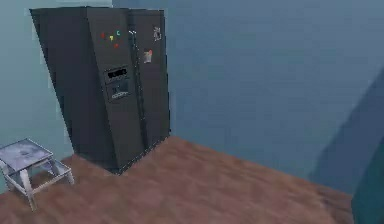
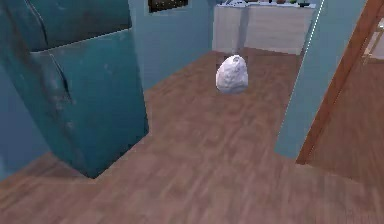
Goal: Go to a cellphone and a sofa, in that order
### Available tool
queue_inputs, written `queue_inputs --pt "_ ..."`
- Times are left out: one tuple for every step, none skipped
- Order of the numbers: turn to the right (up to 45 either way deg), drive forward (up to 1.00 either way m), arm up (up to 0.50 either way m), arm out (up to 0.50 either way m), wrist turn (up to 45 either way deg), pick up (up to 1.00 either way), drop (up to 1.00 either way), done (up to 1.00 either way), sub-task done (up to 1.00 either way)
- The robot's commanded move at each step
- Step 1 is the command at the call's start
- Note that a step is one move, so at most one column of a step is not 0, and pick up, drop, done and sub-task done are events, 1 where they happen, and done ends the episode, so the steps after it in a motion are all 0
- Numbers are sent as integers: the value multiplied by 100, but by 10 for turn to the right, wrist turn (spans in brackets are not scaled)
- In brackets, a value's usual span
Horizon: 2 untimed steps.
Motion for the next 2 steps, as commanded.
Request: queue_inputs --pt "450 0 0 0 0 0 0 0 0" --pt "450 0 0 0 0 0 0 0 0"
